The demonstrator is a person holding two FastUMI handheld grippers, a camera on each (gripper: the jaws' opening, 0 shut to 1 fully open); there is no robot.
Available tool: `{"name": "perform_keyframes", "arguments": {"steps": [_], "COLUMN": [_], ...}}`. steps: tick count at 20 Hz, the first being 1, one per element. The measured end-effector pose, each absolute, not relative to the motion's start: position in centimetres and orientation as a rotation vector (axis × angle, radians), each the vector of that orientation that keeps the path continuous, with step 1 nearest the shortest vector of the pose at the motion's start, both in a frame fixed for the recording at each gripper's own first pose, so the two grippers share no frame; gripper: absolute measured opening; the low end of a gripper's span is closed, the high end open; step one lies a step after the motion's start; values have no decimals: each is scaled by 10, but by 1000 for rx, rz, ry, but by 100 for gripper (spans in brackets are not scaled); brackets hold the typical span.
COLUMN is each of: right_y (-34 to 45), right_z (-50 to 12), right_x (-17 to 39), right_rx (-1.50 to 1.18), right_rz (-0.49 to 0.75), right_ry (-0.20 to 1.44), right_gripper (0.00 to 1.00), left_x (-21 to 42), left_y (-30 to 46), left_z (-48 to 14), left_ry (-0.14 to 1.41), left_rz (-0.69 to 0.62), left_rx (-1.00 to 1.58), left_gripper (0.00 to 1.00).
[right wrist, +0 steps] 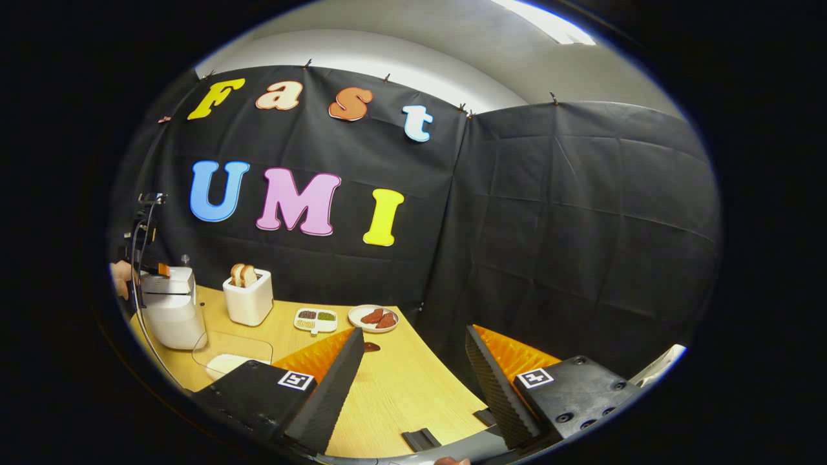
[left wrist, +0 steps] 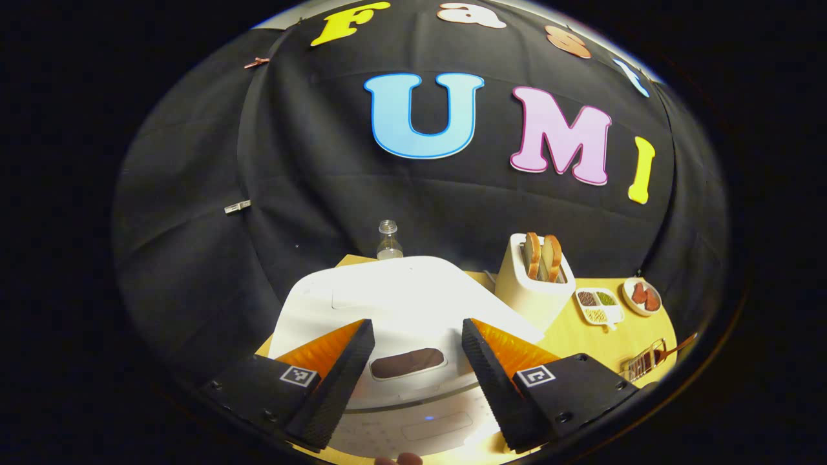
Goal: Close the left gripper, press the button to open the rice cooker; take a wooden spoon from the chopstick holder with the right hand, scoop a spoonful of rice and pour it into the rice cooker, then put the wooden spoon back into the chopstick holder.
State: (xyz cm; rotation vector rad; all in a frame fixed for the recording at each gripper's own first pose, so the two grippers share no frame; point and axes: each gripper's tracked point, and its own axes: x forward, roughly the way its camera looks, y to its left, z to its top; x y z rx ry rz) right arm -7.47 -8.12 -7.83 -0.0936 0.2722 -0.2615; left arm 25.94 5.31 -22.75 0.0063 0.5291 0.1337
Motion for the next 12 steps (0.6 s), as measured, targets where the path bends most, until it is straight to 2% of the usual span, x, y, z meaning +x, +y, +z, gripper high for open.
{"name": "perform_keyframes", "arguments": {"steps": [1,7,12], "right_y": [-81,-81,-77], "right_z": [-80,-92,-94], "right_x": [-76,-72,-70], "right_rx": [-92,-52,-42], "right_rz": [-260,-244,-233], "right_ry": [278,305,308], "right_gripper": [98,98,98], "left_x": [256,244,243], "left_y": [52,57,56], "left_z": [-234,-257,-259], "left_ry": [538,555,486], "left_rz": [134,147,150], "left_rx": [7,27,48], "left_gripper": [97,98,100]}}
